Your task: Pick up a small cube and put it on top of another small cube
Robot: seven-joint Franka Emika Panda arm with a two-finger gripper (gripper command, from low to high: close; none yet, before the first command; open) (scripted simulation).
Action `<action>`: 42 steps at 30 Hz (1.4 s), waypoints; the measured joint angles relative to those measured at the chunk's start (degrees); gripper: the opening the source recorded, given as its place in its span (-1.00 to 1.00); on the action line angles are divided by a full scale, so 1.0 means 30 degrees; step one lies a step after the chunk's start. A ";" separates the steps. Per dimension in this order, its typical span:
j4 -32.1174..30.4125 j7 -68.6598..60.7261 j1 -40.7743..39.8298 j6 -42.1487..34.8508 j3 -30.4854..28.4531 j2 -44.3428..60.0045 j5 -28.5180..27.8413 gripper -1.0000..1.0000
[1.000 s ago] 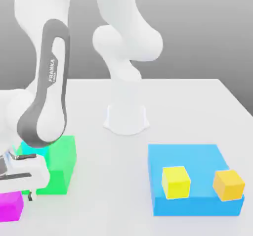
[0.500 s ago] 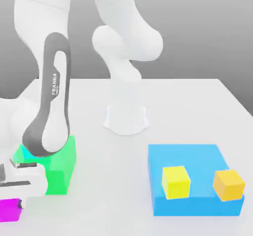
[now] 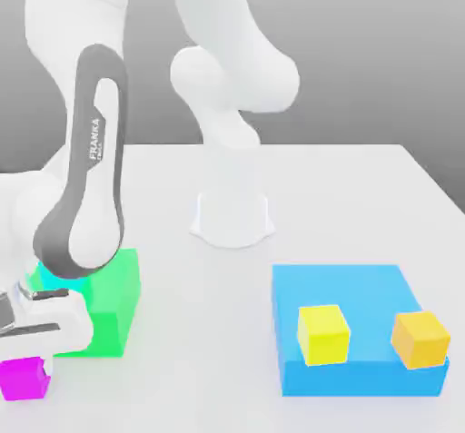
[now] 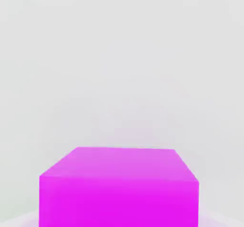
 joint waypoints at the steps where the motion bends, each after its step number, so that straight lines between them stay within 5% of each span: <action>1: -0.0039 0.0032 0.0039 -0.0097 -0.0047 -0.0182 -0.0058 -1.00; 9: -0.0548 0.1019 0.0789 -0.0364 -0.1010 -0.1962 -0.1479 -1.00; 21: -0.4103 0.8796 0.1388 -0.3653 -0.3438 -0.9294 -0.8018 -1.00; 30: -0.7126 1.0499 0.0831 -0.6117 -0.3522 -1.4899 -0.6753 -1.00; 35: -0.8316 1.0140 0.1028 -0.3488 -0.3894 -1.3352 -0.5838 -1.00; 36: -0.8511 1.0065 0.1056 -0.2749 -0.3961 -1.2805 -0.5755 1.00; 42: -0.8609 1.0048 0.1059 -0.2372 -0.3985 -1.2530 -0.5740 1.00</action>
